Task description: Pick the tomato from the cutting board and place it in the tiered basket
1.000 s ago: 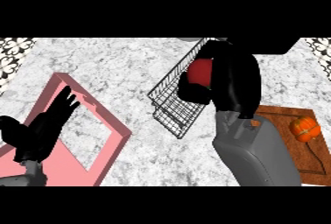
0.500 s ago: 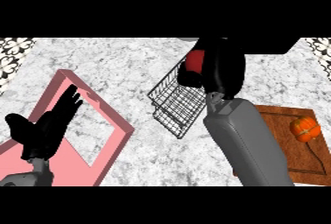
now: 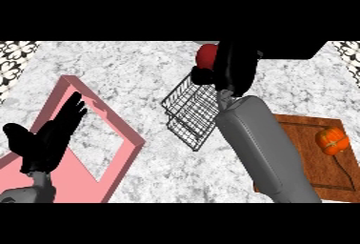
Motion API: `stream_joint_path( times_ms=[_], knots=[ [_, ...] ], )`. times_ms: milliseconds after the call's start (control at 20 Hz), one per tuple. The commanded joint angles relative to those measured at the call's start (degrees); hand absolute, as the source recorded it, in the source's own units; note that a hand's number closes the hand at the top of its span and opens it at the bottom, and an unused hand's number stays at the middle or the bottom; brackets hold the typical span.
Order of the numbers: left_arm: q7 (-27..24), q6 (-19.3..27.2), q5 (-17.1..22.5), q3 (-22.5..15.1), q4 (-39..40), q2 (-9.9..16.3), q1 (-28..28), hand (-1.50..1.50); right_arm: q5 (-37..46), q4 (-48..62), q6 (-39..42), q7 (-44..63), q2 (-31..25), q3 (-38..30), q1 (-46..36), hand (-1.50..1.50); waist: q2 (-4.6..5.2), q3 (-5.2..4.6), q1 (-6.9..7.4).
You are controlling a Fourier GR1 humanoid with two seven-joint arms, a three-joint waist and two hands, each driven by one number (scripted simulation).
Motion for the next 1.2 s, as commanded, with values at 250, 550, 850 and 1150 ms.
stream_joint_path(
  times_ms=[250, 550, 850, 1150],
  knots=[
    [-2.3, -1.4, 0.2, 1.8, 2.5, 0.1, -0.1, 0.00, -6.0, 2.6, -9.1, -0.6, 0.0, -0.9, -3.6, -1.50, -0.04, 0.00, 0.01],
    [0.2, 1.1, -2.3, -1.2, -0.1, -2.3, -0.6, 0.00, -14.1, -2.8, -16.5, -5.0, 0.0, -7.5, -1.5, -1.50, -0.03, 0.05, -0.42],
    [-1.8, -1.8, -0.2, 2.1, 1.5, 0.5, 0.5, 0.00, -18.6, -14.3, -21.0, -4.9, 0.0, -11.7, 2.6, -1.50, -0.23, 0.03, -1.07],
    [3.1, 0.0, -0.1, 1.6, -0.9, -0.5, -1.2, 0.00, -17.0, -27.1, -19.7, -3.0, -5.6, -16.7, 10.3, -1.50, -0.42, 0.03, -1.70]
  ],
)
